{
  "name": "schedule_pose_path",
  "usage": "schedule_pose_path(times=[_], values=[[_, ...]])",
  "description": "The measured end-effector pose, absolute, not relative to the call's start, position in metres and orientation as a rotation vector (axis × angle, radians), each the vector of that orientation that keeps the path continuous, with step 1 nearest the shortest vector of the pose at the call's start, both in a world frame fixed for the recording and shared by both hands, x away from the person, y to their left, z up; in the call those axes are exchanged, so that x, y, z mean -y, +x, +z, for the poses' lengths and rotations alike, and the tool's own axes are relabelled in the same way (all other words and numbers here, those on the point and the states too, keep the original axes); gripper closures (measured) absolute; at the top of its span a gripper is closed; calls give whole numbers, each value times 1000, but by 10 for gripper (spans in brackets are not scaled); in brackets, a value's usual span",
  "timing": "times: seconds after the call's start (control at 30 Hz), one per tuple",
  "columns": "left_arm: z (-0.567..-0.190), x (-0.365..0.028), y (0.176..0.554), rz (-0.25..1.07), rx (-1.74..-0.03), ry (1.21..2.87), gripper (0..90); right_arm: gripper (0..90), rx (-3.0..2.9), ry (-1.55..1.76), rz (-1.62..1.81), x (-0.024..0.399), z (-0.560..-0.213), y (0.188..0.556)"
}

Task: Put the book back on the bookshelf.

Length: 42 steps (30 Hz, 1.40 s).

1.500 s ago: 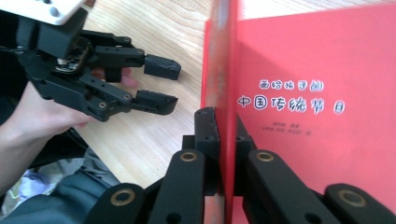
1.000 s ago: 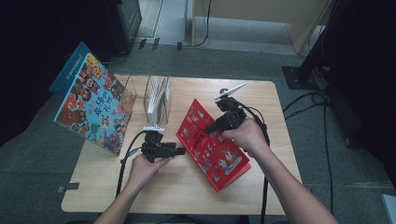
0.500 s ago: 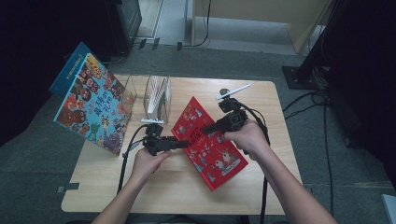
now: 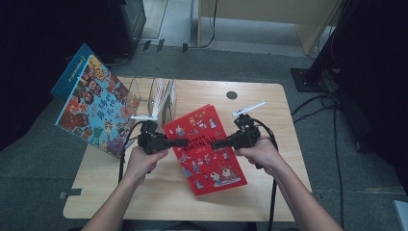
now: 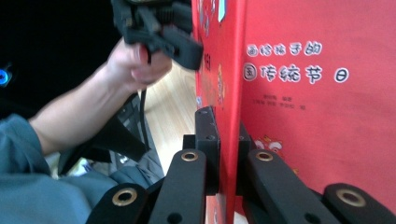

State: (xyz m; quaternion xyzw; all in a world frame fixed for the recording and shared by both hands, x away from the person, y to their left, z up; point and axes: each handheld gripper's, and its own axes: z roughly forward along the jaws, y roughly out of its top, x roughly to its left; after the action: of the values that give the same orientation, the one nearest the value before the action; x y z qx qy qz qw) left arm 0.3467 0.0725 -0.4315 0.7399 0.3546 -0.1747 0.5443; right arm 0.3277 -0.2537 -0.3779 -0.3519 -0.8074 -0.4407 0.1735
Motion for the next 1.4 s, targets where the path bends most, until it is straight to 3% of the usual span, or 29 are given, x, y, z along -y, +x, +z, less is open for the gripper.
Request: schedule_pose_path(times=[0.13, 0.37, 0.53, 0.63, 0.8, 1.0, 1.4], values=[[-418, -77, 339, -355, -741, 1829, 631, 774, 2444, -937, -1234, 252, -387, 328], [-395, -81, 323, -251, -606, 1949, 760, 625, 2507, -918, -1252, 248, -387, 331], [-384, -81, 315, -132, -561, 2002, 765, 588, 2554, -883, -1268, 248, -387, 333], [-378, -82, 309, -81, -535, 2034, 784, 622, 2614, -887, -1260, 253, -387, 331], [-372, -85, 307, -49, -536, 2076, 798, 606, 2655, -910, -1294, 260, -389, 327], [-365, -84, 303, -39, -535, 2122, 797, 544, 2705, -956, -1362, 265, -409, 320], [-345, -69, 318, -84, -566, 2215, 758, 558, 2682, -922, -1472, 245, -420, 318]])
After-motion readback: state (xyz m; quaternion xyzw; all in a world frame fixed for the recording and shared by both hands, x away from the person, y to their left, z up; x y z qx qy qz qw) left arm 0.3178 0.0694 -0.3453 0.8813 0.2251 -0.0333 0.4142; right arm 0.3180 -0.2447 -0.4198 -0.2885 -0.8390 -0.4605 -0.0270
